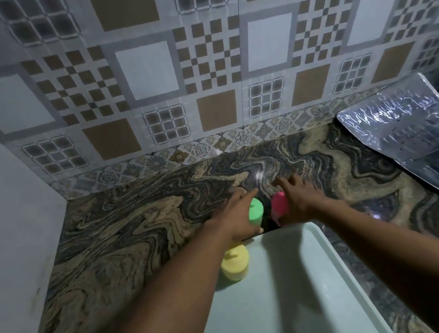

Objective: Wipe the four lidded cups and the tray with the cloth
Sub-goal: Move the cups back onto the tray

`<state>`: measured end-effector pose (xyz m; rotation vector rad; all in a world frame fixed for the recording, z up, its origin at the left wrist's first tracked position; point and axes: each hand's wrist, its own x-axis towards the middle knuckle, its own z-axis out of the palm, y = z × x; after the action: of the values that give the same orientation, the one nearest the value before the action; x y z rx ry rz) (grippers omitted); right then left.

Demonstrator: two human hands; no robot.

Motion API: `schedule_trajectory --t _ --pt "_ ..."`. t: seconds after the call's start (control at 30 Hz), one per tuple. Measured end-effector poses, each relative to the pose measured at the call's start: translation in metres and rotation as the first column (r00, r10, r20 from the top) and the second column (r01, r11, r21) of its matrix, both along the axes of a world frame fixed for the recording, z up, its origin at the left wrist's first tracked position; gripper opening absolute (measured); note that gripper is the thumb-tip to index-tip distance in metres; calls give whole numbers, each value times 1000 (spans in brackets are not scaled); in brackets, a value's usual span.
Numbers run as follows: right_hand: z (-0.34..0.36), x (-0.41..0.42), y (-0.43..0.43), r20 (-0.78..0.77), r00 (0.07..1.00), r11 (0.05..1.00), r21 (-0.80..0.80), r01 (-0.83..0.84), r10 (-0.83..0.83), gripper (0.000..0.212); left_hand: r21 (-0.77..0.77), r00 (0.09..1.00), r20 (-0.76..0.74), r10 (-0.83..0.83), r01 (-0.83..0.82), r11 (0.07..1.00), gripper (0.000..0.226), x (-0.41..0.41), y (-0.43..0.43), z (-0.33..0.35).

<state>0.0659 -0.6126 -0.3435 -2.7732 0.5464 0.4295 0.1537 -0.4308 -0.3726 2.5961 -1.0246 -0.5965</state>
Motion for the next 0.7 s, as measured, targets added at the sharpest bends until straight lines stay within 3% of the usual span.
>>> schedule_trajectory --t 0.17,0.3,0.43,0.6,0.7 --pt "6 -9 -2 120 993 998 61 -15 7 77 -40 993 112 27 -22 999 73 -5 -7 0" --pt "21 -20 -3 159 987 997 76 -29 17 86 -118 997 63 41 -33 993 61 -19 -3 23" --pt "28 -31 -5 135 988 987 129 -96 78 85 -53 998 54 12 -9 999 62 -39 -1 45" --pt "17 -47 -6 52 985 969 178 -170 163 74 145 992 103 -73 57 988 73 -67 2 43" --pt "6 -57 -7 25 980 970 135 -200 199 72 177 995 90 -50 33 984 78 -80 1 36"
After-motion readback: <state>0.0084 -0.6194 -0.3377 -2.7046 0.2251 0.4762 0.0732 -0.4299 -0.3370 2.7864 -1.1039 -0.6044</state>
